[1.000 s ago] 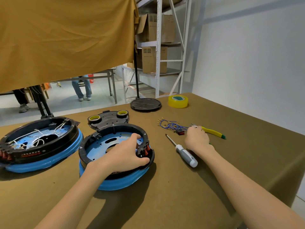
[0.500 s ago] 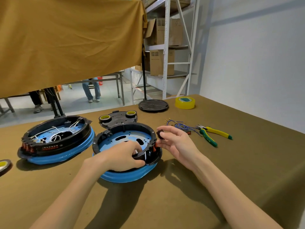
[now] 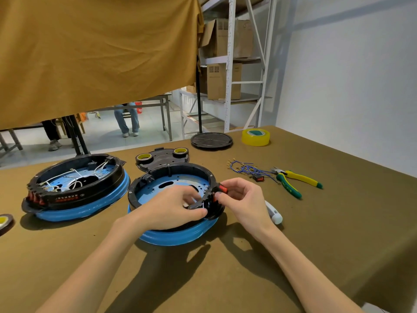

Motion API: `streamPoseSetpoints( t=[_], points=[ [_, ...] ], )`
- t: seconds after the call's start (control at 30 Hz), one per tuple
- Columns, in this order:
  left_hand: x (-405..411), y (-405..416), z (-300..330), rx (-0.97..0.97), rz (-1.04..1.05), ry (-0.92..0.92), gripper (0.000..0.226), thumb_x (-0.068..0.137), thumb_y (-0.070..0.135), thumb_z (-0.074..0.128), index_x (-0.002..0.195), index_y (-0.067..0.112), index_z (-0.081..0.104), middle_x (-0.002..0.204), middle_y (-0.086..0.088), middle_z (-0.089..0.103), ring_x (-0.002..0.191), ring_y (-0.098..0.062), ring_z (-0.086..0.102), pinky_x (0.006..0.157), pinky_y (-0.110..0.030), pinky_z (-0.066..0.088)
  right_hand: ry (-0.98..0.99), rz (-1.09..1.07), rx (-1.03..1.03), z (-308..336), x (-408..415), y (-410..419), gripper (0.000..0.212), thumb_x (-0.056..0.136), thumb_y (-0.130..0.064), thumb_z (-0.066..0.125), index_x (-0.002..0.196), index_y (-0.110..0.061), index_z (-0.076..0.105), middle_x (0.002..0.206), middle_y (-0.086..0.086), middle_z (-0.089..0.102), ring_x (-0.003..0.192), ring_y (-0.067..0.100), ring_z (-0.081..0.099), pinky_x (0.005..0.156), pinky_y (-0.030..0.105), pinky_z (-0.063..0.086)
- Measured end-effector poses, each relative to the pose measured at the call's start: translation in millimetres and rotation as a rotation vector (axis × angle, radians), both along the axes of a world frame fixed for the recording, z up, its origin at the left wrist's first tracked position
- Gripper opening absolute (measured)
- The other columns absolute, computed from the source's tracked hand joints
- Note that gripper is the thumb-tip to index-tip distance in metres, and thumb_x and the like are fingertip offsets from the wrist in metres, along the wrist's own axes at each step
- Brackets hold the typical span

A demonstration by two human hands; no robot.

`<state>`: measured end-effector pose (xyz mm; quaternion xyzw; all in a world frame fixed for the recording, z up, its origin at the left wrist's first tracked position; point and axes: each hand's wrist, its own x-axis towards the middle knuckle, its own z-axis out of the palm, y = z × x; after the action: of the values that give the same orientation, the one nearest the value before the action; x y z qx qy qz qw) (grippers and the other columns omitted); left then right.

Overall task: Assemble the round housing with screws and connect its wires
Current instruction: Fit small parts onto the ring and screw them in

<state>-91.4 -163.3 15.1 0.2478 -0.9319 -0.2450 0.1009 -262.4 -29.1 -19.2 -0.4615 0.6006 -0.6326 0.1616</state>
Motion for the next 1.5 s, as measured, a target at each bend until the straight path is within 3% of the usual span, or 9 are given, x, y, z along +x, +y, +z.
streamPoseSetpoints(
  t=[0.13, 0.3, 0.4, 0.6, 1.0, 1.17, 1.3, 1.43, 1.5],
  points=[
    [-1, 3, 6, 0.083, 0.006, 0.288, 0.028, 0.089, 0.044, 0.075, 0.116, 0.042, 0.066, 0.109, 0.019, 0.069, 0.095, 0.0, 0.071, 0.087, -0.033, 0.061, 0.083, 0.037, -0.039, -2, 6, 3, 0.025, 0.083, -0.008, 0.082, 0.098, -0.027, 0.078, 0.093, -0.009, 0.077, 0.085, 0.013, 0.072, 0.074, 0.022, 0.058],
    [-3, 11, 3, 0.048, -0.085, 0.355, 0.018, 0.091, 0.034, 0.075, 0.108, 0.04, 0.074, 0.104, 0.023, 0.072, 0.097, -0.004, 0.069, 0.089, -0.044, 0.059, 0.08, 0.07, -0.084, 1, 7, 5, 0.026, 0.084, -0.007, 0.081, 0.103, -0.024, 0.081, 0.098, -0.008, 0.074, 0.088, 0.017, 0.073, 0.078, 0.026, 0.06],
    [-5, 11, 2, 0.041, -0.083, 0.375, 0.014, 0.095, 0.034, 0.071, 0.107, 0.04, 0.073, 0.103, 0.022, 0.072, 0.097, -0.005, 0.069, 0.087, -0.043, 0.059, 0.044, 0.092, -0.074, 1, 7, 9, 0.024, 0.087, -0.008, 0.079, 0.105, -0.024, 0.079, 0.1, -0.007, 0.073, 0.088, 0.015, 0.074, 0.076, 0.025, 0.06],
    [-5, 10, -6, 0.015, -0.06, 0.364, 0.014, 0.096, 0.029, 0.069, 0.106, 0.039, 0.071, 0.107, 0.018, 0.063, 0.096, -0.004, 0.065, 0.087, -0.037, 0.058, 0.214, 0.011, -0.026, -1, 11, 11, 0.019, 0.088, -0.015, 0.078, 0.107, -0.021, 0.078, 0.097, -0.009, 0.069, 0.085, 0.013, 0.07, 0.074, 0.025, 0.06],
    [-7, 8, -10, 0.004, -0.063, 0.374, 0.019, 0.097, 0.024, 0.069, 0.106, 0.041, 0.07, 0.106, 0.018, 0.063, 0.09, -0.004, 0.067, 0.077, -0.018, 0.054, 0.291, -0.011, -0.023, -4, 11, 13, 0.018, 0.088, -0.021, 0.079, 0.105, -0.024, 0.075, 0.091, -0.012, 0.068, 0.083, 0.011, 0.064, 0.069, 0.016, 0.051],
    [-8, 6, -12, -0.029, -0.056, 0.348, 0.024, 0.096, 0.035, 0.068, 0.117, 0.045, 0.064, 0.109, 0.022, 0.062, 0.089, -0.004, 0.067, 0.077, -0.022, 0.058, 0.362, -0.083, 0.008, -6, 10, 12, 0.011, 0.091, -0.022, 0.076, 0.102, -0.024, 0.074, 0.085, -0.015, 0.069, 0.084, 0.007, 0.064, 0.068, 0.013, 0.05],
    [-6, 3, -15, -0.027, -0.01, 0.162, 0.048, 0.091, 0.048, 0.07, 0.134, 0.046, 0.048, 0.111, 0.026, 0.057, 0.096, 0.0, 0.063, 0.082, -0.02, 0.054, 0.337, -0.286, -0.07, -7, 7, 10, 0.013, 0.091, -0.017, 0.075, 0.099, -0.027, 0.071, 0.084, -0.018, 0.067, 0.085, 0.001, 0.063, 0.067, 0.008, 0.047],
    [-7, 4, -12, -0.019, -0.004, 0.09, 0.056, 0.093, 0.043, 0.07, 0.143, 0.038, 0.046, 0.115, 0.018, 0.062, 0.107, -0.005, 0.063, 0.097, -0.03, 0.055, 0.247, -0.44, -0.063, -9, 1, 7, 0.012, 0.092, -0.019, 0.075, 0.097, -0.027, 0.07, 0.084, -0.017, 0.066, 0.085, -0.001, 0.062, 0.068, 0.008, 0.047],
    [-6, 5, -11, -0.037, -0.001, 0.104, 0.055, 0.093, 0.042, 0.071, 0.143, 0.037, 0.049, 0.118, 0.015, 0.065, 0.108, -0.004, 0.063, 0.098, -0.029, 0.053, 0.269, -0.45, -0.032, -11, 1, 7, 0.013, 0.09, -0.018, 0.075, 0.095, -0.029, 0.069, 0.083, -0.016, 0.066, 0.082, 0.001, 0.061, 0.067, 0.009, 0.047]
  ],
)
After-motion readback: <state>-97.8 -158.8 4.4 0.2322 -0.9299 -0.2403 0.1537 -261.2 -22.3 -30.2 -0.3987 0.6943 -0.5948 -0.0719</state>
